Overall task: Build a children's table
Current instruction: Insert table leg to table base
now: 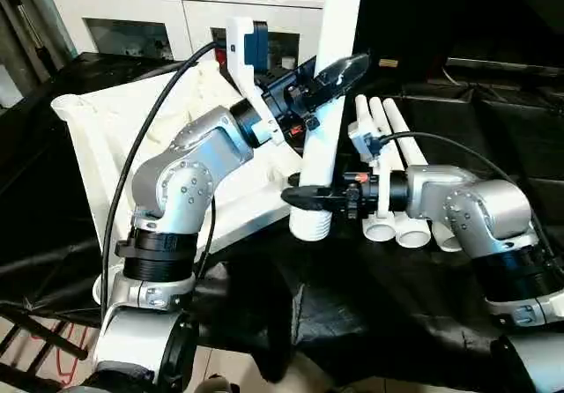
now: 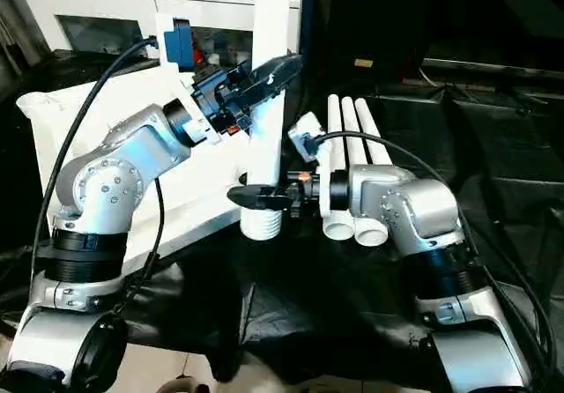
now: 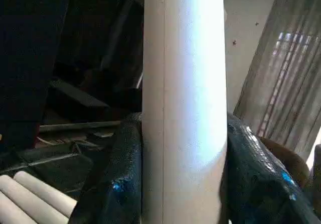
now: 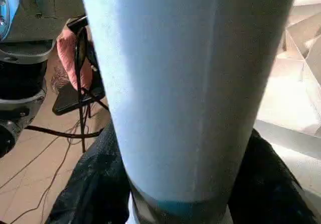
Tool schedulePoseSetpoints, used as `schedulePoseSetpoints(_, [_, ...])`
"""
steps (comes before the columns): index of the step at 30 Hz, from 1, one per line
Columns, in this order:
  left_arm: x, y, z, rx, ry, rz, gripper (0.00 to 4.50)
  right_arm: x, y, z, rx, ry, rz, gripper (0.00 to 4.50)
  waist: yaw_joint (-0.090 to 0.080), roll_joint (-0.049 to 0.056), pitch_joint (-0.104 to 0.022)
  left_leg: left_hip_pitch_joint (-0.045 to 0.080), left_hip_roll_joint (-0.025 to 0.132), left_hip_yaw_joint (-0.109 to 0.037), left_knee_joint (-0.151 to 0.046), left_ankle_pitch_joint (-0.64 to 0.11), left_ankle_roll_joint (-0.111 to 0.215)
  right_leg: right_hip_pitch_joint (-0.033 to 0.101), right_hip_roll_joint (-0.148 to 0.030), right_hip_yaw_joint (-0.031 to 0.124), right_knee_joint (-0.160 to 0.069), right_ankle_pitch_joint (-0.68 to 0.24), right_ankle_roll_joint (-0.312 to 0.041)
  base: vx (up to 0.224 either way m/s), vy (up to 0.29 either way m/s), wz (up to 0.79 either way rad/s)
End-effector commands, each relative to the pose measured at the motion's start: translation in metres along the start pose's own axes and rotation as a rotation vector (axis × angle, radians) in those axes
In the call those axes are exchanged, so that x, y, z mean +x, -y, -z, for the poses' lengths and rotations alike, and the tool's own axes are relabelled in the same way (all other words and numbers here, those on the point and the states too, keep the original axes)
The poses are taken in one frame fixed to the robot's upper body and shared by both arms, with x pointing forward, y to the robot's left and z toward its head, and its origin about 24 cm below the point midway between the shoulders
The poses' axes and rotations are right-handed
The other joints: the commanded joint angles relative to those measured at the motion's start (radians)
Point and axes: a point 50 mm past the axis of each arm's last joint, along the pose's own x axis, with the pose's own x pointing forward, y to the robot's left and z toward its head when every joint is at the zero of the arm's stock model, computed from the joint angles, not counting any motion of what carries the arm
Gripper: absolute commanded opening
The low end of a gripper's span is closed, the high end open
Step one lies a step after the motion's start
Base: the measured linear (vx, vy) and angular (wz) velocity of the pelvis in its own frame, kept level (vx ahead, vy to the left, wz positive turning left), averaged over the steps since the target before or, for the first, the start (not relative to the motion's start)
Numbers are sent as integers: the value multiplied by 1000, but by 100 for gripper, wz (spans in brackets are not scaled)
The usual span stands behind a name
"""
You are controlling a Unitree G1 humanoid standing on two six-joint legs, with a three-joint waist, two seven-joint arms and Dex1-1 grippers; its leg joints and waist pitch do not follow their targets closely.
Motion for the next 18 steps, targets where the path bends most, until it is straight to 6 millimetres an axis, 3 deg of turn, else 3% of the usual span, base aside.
schedulePoseSetpoints(1, [4,9,-2,9,-1,55,177,-2,2,-4,7,11,18,199,3,-12,-84,9,9,4,-63,-126,22,66,-62,40,-81,-249,-163,0,0,0])
schedulePoseSetpoints(4, [3,8,-3,21,3,39,177,-1,3,-4,7,17,22,198,3,-12,-83,8,9,5,-63,-128,21,66,-62,40,-83,-259,-160,0,0,0])
schedulePoseSetpoints(7, [-1,3,-4,1,26,-23,247,0,3,-4,9,39,32,197,3,-12,-83,9,9,4,-64,-129,17,66,-62,40,-83,-259,-159,0,0,0])
schedulePoseSetpoints(10, [-5,5,-7,11,58,1,256,0,2,-4,5,60,37,195,2,-10,-83,9,10,4,-64,-130,16,65,-63,40,-84,-263,-158,0,0,0])
schedulePoseSetpoints(12, [-8,0,-16,39,168,-63,280,0,3,-5,-6,94,58,194,3,-6,-82,9,10,3,-64,-138,15,64,-62,40,-85,-263,-158,0,0,0])
schedulePoseSetpoints(13, [-9,-2,-19,32,202,-80,288,0,4,-6,-10,105,66,194,2,-9,-83,7,9,4,-64,-136,14,66,-63,40,-87,-258,-159,0,0,0])
schedulePoseSetpoints(18, [-21,-15,-33,32,373,-232,291,0,7,-7,-23,186,137,191,0,-5,-84,8,9,2,-65,-141,11,67,-61,39,-84,-233,-159,0,0,0])
